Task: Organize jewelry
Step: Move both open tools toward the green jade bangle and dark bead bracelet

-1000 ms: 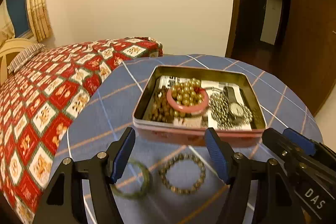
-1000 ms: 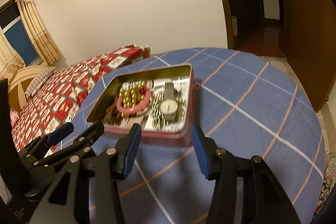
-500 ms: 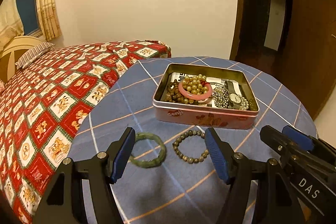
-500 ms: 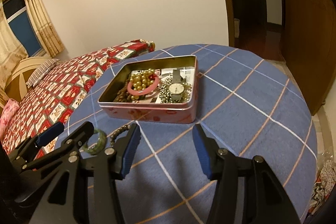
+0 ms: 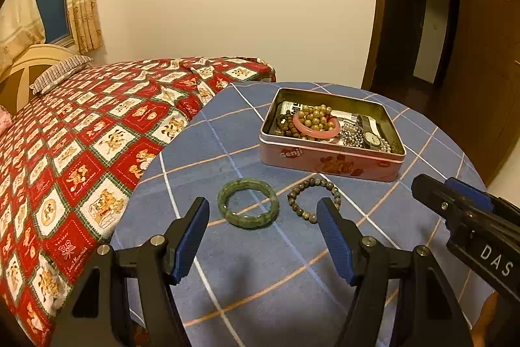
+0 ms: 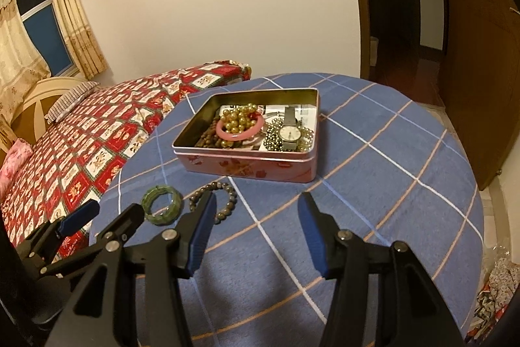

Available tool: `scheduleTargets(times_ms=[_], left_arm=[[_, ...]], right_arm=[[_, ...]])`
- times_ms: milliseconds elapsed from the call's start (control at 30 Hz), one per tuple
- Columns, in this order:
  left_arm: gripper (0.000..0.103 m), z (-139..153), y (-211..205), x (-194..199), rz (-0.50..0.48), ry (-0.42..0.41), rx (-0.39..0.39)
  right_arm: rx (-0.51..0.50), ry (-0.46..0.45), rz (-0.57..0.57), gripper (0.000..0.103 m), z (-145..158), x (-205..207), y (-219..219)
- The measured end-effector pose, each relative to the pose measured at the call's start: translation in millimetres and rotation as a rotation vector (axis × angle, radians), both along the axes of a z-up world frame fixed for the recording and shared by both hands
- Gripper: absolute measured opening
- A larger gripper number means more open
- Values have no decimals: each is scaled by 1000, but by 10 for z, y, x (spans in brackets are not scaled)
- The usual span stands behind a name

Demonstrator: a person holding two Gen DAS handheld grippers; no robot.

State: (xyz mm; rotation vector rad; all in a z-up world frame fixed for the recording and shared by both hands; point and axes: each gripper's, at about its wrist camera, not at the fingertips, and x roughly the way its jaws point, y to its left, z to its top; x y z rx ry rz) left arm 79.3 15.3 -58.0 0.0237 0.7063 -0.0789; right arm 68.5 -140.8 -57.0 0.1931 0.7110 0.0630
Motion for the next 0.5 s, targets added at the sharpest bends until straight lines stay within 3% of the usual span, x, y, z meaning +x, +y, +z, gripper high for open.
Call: scheduleTargets(times_ms=[267,500], left_arm=[[69,-9,113,-50,2,-15,2],[69,-257,384,46,61,57,5]], right_arm=[[-16,-7,17,60,12,-39,88],[-27,14,9,61,-106,8,62]])
